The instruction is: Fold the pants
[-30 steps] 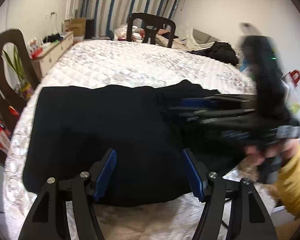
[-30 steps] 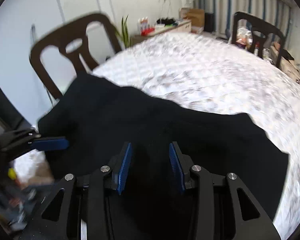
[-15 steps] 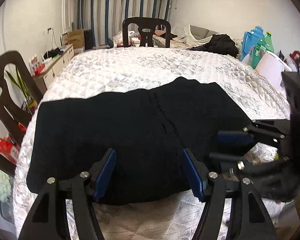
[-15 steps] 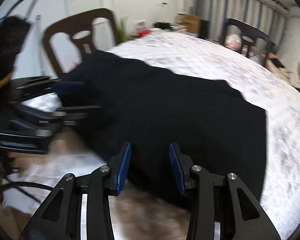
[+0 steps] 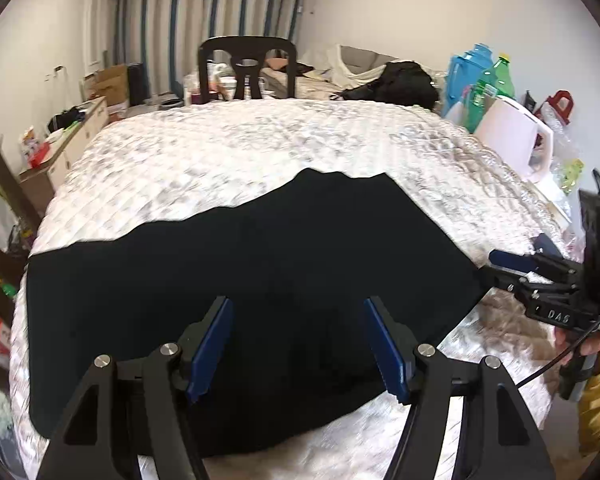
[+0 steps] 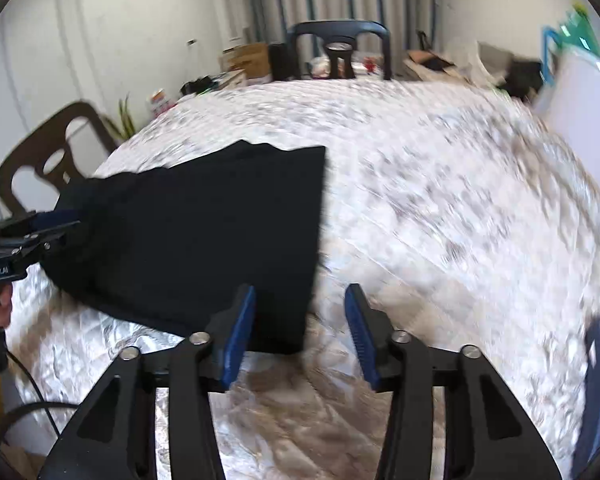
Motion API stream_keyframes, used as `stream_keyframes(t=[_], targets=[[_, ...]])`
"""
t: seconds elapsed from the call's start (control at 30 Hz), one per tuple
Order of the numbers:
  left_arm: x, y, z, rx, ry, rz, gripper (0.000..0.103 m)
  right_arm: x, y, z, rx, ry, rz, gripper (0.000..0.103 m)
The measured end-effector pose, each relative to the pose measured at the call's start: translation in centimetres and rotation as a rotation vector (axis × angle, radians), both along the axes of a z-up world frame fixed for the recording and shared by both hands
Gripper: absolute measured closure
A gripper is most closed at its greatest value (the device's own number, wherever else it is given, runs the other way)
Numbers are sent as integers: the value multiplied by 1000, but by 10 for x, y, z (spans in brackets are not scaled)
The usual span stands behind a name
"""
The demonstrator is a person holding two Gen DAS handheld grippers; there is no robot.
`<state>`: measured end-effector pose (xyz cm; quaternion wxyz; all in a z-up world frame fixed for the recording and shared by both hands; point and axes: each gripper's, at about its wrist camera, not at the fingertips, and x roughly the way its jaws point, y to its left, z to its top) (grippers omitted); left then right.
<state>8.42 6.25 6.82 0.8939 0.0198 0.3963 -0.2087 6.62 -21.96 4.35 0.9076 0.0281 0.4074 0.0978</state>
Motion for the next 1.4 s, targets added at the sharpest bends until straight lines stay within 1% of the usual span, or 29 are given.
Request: stream_keyframes(t=[0.13,0.3,0.4,0.47,0.53,0.57,0.6,0.63,0.73,0.8,0.83,0.87,0.9,1.0,1.07,1.23,1.4], targets=[[11,-13,5,-19,24,-41,33,8,-3,-6,64,28,-6,52],[28,-32,10,-75,54,-117,33,16,-8,-11,149,59,-36,52],[37,-46,11,-80,87,-153,33,16,-8,-13,170,70,-55,52],[40,-56,13,-72,84,-181,33,15,-6,-16,188,70,-60,53],[44,-63,14,-81,90,-203,33,14,-2,-17,188,61,-59,55],[47,-65,14,-92,102,-206,33,14,0,-17,184,58,-56,59],[50,-68,14,-100,119,-207,33,15,2,-18,189,61,-49,66],[53,-71,13,-108,132,-218,33,16,4,-18,199,65,-41,68],[61,-79,10,-139,175,-254,33,17,6,-19,196,67,-50,69],[67,-82,9,-155,206,-253,33,17,5,-19,213,67,-55,76],[70,-83,9,-164,219,-263,33,16,4,-18,219,63,-55,79],[72,-85,9,-169,225,-269,33,15,4,-16,226,55,-53,86],[73,-86,10,-167,228,-274,33,14,3,-12,239,42,-47,89],[79,-91,14,-164,240,-298,33,11,4,-3,283,-1,-27,91],[85,-94,17,-170,260,-314,31,10,10,4,297,-30,2,92],[97,-99,22,-190,292,-339,26,5,38,17,269,-97,92,92],[100,-102,21,-130,279,-325,25,2,66,17,222,-116,164,93]])
